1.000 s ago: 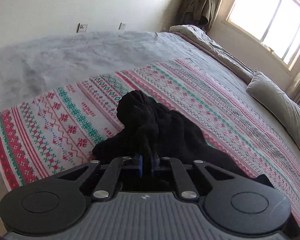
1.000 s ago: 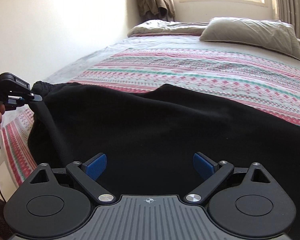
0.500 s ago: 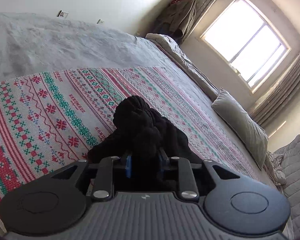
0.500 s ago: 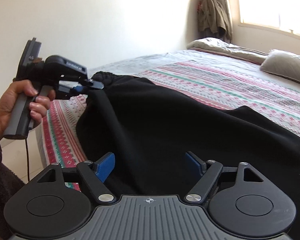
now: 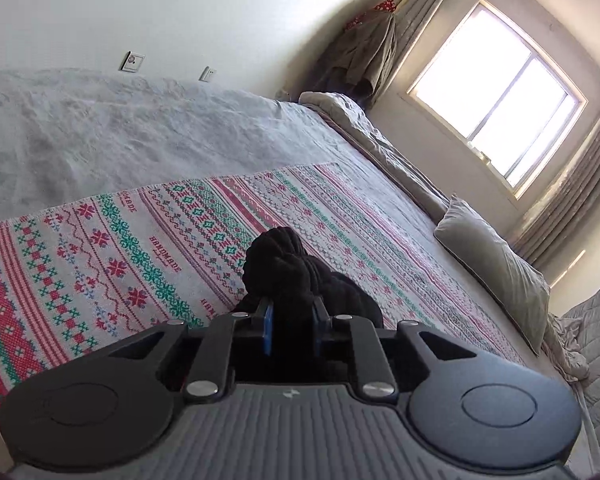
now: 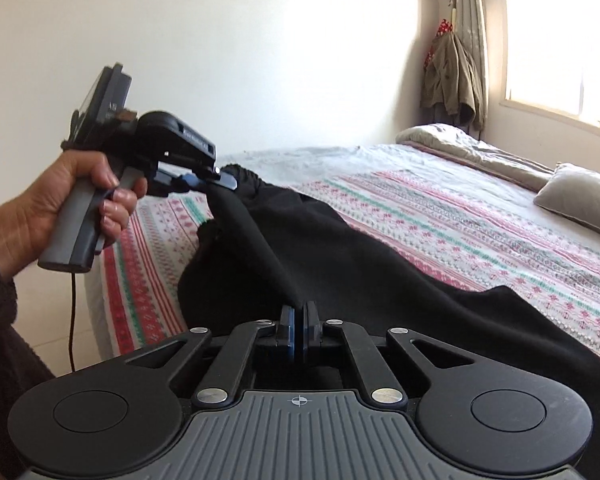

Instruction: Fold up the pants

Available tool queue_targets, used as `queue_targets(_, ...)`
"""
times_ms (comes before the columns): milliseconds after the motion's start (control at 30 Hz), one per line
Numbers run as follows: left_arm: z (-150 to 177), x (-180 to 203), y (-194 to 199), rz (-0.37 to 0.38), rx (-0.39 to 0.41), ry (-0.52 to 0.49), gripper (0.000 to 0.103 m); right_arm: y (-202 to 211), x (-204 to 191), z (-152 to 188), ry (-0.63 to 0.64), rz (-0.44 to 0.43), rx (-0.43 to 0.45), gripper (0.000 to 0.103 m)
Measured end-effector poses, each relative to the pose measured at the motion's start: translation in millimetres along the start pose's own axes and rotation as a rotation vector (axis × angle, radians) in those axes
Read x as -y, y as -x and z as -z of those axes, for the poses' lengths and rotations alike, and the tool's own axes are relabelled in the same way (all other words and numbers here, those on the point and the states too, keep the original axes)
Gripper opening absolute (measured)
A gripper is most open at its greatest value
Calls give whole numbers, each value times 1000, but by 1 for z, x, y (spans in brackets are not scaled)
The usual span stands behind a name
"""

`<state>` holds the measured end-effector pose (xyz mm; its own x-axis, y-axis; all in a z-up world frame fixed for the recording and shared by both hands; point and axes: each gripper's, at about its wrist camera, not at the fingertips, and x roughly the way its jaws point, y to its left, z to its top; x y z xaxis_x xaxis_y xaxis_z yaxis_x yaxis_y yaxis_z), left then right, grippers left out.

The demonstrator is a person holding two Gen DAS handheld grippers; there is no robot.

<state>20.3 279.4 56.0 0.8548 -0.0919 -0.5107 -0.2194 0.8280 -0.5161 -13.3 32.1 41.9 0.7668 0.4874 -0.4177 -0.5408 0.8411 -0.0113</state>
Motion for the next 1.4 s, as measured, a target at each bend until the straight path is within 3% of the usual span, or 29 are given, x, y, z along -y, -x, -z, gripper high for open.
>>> queue_targets(100, 7, -13, -4, -57, -121, -79, 34, 7, 1, 0, -11, -52, -32, 3)
queue_targets(200, 16, -26, -19, -104, -227, -112, 37, -13, -7, 16, 6, -78, -140, 3)
queue_targets(300, 19, -29, -17, -108, -246, -123, 46, -36, -19, 37, 56, -64, -238, 5)
queue_targets(333, 19, -28, -15, -119, -235, -127, 53, -37, -20, 39, 66, -62, -225, 7)
queue_targets(467, 14, -21, 1, -118, -142, -114, 62, -28, -7, 25, -26, -96, -220, 22)
queue_targets(533, 13, -7, 15, -120, -48, -149, 73, -15, 6, 18, -71, -98, -176, 50)
queue_targets(567, 13, 1, 22, -136, 8, -184, 76, -9, 13, 15, -86, -87, -151, 54)
queue_targets(667, 15, 27, 35, -182, 147, -308, 82, 5, 35, 5, -115, -15, -105, 56)
queue_targets(767, 20, 49, 38, -136, 185, -386, 88, 15, 62, 6, -181, 90, -75, 61)
queue_targets(900, 38, 78, 17, 2, 72, -421, 90, 17, 87, 20, -235, 189, -117, 61)
queue_targets(1100, 93, 122, -20, 161, -129, -566, 90, 27, 110, 60, -226, 297, -287, 61)
queue_targets(1200, 120, 133, -38, 165, -204, -664, 90, 51, 124, 85, -231, 310, -339, 62)
queue_targets(1267, 134, 134, -52, 113, -239, -721, 90, 74, 133, 94, -262, 296, -369, 62)
queue_targets(1400, 137, 134, -62, 67, -248, -788, 94, 126, 151, 118, -322, 295, -421, 60)
